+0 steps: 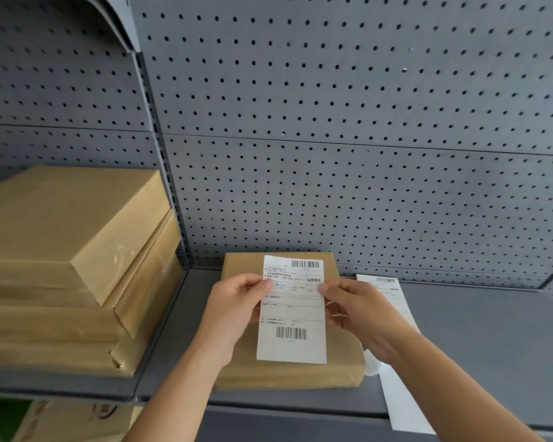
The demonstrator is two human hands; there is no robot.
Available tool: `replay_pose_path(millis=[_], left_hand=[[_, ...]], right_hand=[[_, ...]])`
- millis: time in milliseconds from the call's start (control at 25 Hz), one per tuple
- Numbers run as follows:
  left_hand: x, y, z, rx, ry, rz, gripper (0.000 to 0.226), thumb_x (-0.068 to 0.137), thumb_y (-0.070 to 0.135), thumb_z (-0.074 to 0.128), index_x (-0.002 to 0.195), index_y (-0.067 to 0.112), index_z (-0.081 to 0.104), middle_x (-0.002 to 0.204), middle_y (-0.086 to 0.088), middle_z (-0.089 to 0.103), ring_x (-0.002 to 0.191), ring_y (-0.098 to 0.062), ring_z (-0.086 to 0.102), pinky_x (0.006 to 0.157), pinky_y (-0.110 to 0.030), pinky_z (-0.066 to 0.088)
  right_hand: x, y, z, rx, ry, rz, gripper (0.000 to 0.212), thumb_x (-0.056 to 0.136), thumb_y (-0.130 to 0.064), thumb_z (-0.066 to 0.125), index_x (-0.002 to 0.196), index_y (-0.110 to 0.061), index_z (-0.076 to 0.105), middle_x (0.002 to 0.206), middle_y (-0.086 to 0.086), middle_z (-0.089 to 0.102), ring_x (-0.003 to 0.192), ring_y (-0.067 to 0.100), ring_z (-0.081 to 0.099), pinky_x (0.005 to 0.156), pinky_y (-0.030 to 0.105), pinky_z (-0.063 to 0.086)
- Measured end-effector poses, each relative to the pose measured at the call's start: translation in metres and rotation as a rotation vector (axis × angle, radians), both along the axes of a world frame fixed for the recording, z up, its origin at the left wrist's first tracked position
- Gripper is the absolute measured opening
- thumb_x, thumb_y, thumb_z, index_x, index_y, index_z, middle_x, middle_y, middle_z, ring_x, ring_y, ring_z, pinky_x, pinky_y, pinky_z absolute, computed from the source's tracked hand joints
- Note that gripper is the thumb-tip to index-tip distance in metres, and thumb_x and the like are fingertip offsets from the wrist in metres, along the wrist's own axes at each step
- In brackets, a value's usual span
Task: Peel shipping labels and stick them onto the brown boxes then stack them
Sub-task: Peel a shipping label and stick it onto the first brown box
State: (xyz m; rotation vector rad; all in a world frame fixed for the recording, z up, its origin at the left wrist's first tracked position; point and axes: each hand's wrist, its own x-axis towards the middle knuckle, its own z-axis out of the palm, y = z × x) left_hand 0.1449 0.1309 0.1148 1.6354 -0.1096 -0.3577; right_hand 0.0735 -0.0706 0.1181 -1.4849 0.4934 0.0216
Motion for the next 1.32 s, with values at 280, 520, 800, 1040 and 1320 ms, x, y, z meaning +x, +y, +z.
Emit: replay_pose_path(millis=[280,520,800,1040,1320], left_hand=[[0.026,0.006,-0.017,0.217,-0.094,0.021,0.011,0.097,0.021,0.068,0.093,0.019,0.079,0.088,0.004,0.081,0.077,-0.01,0.076,0.065,-0.024,0.062],[0.049,-0.002,-0.026,0.483,-0.257,-0.001,0.016,0.095,0.026,0.07,0.101,0.016,0.081,0.093,0.011,0.075,0.085,0.0,0.066,0.066,-0.01,0.042],[0.054,-0.012,-0.035,0.621,-0.334,0.007,0.022,0.092,0.025,0.074,0.112,0.014,0.078,0.104,0.002,0.079,0.083,-0.006,0.064,0.069,-0.014,0.045],[0.052,-0.02,-0.034,0.782,-0.356,-0.016,0.032,0.093,0.03,0.073,0.121,0.017,0.067,0.099,0.002,0.073,0.084,-0.016,0.067,0.072,-0.032,0.055],[0.046,-0.016,-0.032,0.816,-0.495,-0.063,0.032,0.098,0.031,0.064,0.128,0.022,0.056,0.116,0.004,0.063,0.101,-0.017,0.063,0.079,-0.034,0.055]], right_hand=[[0.033,0.01,-0.013,-0.377,0.016,-0.031,0.018,0.097,-0.021,0.061,0.086,-0.012,0.07,0.065,-0.003,0.063,0.055,0.012,0.052,0.057,0.026,0.045],[0.05,0.009,-0.027,-0.597,0.048,-0.044,0.012,0.093,-0.027,0.066,0.083,-0.021,0.071,0.083,-0.005,0.074,0.073,0.016,0.067,0.068,0.034,0.056],[0.056,0.007,-0.034,-0.74,0.093,-0.035,0.01,0.092,-0.025,0.067,0.088,-0.017,0.07,0.081,-0.006,0.07,0.064,0.012,0.062,0.054,0.021,0.048],[0.058,0.013,-0.039,-0.876,0.078,-0.029,0.007,0.089,-0.02,0.066,0.084,-0.016,0.066,0.075,-0.001,0.07,0.07,0.024,0.069,0.059,0.032,0.055],[0.058,0.011,-0.047,-1.076,0.037,-0.01,0.011,0.09,-0.021,0.061,0.097,-0.015,0.055,0.088,-0.002,0.059,0.077,0.026,0.061,0.058,0.036,0.047]])
